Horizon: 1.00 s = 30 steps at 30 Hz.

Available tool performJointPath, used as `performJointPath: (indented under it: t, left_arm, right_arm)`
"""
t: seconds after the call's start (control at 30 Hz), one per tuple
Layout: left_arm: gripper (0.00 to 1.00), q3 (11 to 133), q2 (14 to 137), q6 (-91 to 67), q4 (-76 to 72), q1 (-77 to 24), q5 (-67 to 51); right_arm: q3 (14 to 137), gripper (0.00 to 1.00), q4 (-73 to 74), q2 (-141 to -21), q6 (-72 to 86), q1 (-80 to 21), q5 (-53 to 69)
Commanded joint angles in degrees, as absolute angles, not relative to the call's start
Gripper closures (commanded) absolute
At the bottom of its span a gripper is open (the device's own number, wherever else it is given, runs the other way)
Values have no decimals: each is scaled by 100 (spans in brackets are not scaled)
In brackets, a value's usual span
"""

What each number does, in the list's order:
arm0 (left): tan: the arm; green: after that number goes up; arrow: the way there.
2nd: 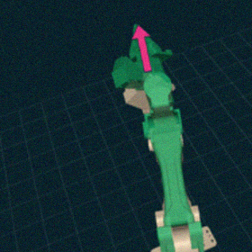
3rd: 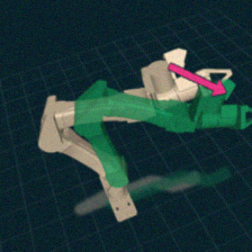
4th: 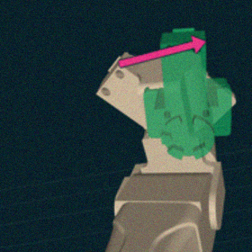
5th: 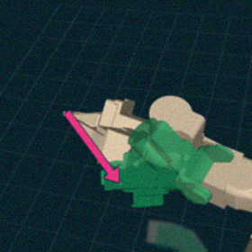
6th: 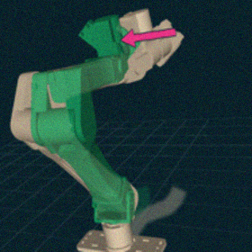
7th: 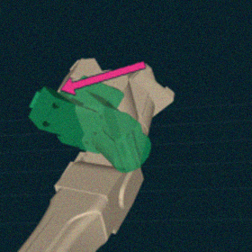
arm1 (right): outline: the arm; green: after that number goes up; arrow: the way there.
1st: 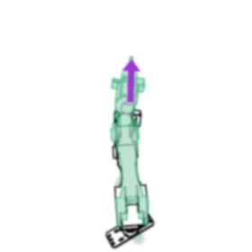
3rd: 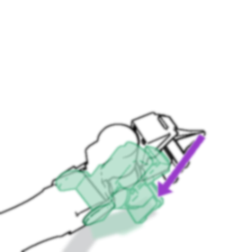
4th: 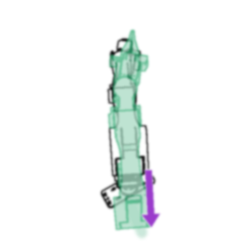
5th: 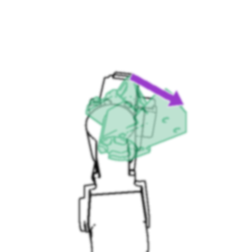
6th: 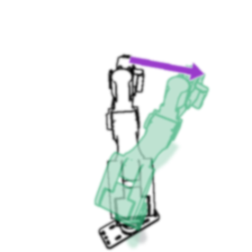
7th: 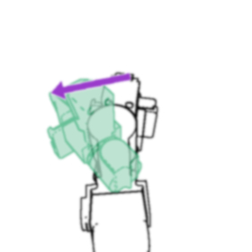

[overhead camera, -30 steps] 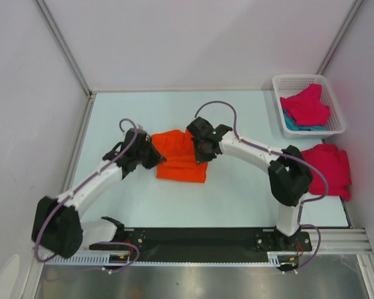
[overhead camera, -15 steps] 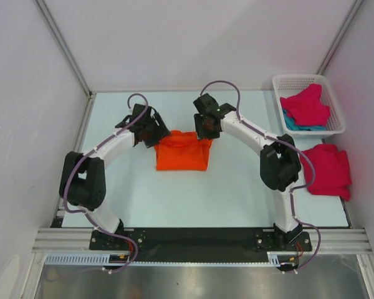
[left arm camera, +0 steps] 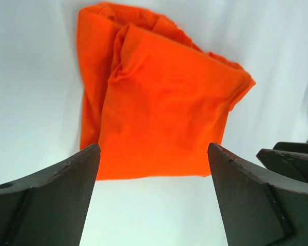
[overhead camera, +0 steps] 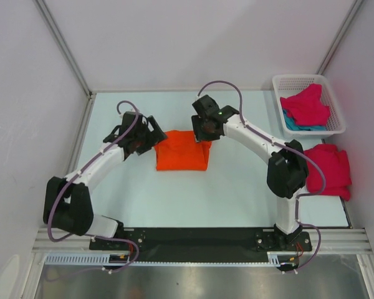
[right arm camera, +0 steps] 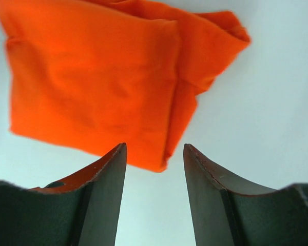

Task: Fold and stack the t-shirts
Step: Fold the long partially folded tshirt into a neat square

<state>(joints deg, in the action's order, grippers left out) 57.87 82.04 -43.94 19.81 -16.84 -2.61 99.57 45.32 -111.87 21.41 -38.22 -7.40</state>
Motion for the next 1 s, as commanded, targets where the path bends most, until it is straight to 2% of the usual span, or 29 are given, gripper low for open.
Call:
performJointPath:
  t: [0.0, 0.33, 0.53, 0.7, 0.97]
  left_arm:
    - [9, 4978, 7656, -4456, 1706, -1679, -167]
    - [9, 3850, 6461, -4597, 1608, -1687, -343]
    - [9, 3507, 6030, -4456, 1898, -1687, -290]
    - [10, 3103, 5828, -4482, 1898, -1722, -360]
    - [10, 3207, 5188, -4509, 2171, -1740, -246]
  right_arm:
    - [10290, 46, 4227, -11187, 2276, -4051, -423]
    - [12048, 48, 4263, -13068, 2171, -3921, 220]
    - [12217, 50, 4140, -13579, 2057, -3613, 141]
    - [12629, 50, 4507, -13316, 1741, -3516, -245]
    - [13131, 46, 4983, -11632, 1748, -3621, -554]
